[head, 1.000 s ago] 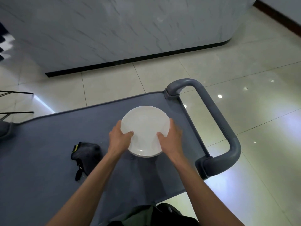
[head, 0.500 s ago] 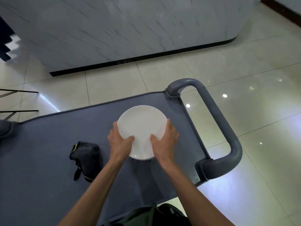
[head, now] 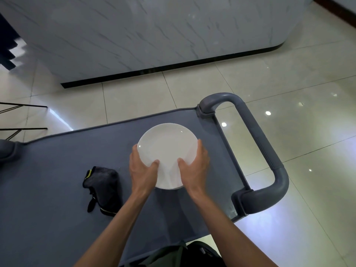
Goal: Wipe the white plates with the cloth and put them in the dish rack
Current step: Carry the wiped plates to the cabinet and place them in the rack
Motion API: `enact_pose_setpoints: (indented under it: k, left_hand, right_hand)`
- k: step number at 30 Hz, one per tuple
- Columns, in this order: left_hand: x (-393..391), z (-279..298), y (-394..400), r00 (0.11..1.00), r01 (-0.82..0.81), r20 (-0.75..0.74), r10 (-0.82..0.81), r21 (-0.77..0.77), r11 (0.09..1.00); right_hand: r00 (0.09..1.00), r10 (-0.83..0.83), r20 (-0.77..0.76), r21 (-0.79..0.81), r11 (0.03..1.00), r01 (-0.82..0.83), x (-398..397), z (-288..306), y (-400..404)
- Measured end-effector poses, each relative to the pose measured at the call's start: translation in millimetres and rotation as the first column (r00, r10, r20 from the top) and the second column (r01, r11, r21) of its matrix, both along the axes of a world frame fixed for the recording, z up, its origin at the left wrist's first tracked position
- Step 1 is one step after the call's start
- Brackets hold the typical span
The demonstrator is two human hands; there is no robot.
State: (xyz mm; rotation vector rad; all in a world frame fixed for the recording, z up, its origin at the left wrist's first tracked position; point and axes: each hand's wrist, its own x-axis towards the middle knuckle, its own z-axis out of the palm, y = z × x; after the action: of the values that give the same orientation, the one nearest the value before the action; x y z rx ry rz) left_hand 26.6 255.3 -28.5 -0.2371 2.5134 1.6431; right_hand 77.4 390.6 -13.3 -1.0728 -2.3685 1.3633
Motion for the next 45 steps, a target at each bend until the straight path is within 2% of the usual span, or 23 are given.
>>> enact_pose_setpoints:
  k: [14,23,29,33,37,42,45]
  left_hand:
    - [-5,9,-1,0.999,-0.011,-0.045,0.01,-0.022,1.0]
    - [-13,30,14,0.99,0.046,-0.13,-0.054,-0.063,0.997]
    - [-6,40,31,0.97,0.091,-0.219,-0.103,-0.066,0.994]
    - [1,49,39,0.945,0.157,-0.282,-0.164,-0.049,0.986]
    - [11,62,54,0.9,0.297,-0.329,-0.285,-0.014,0.955]
    - [38,72,83,0.795,0.504,-0.393,-0.461,0.006,0.864]
    - [60,77,108,0.718,0.611,-0.406,-0.565,-0.023,0.792]
  right_hand:
    - [0.996,0.006,-0.087,-0.078,0.997,-0.013,0,7,-2]
    - [0.981,0.102,-0.164,0.114,0.99,-0.083,0,24,15]
    - [0.98,0.085,-0.177,0.194,0.98,-0.05,11,28,33]
    - [0.975,0.019,-0.219,0.221,0.975,0.031,28,39,36]
    - [0.964,-0.099,-0.248,0.26,0.951,0.165,54,54,39]
    - [0.91,-0.326,-0.258,0.316,0.861,0.398,102,74,49]
    - [0.865,-0.423,-0.27,0.248,0.837,0.487,140,81,58]
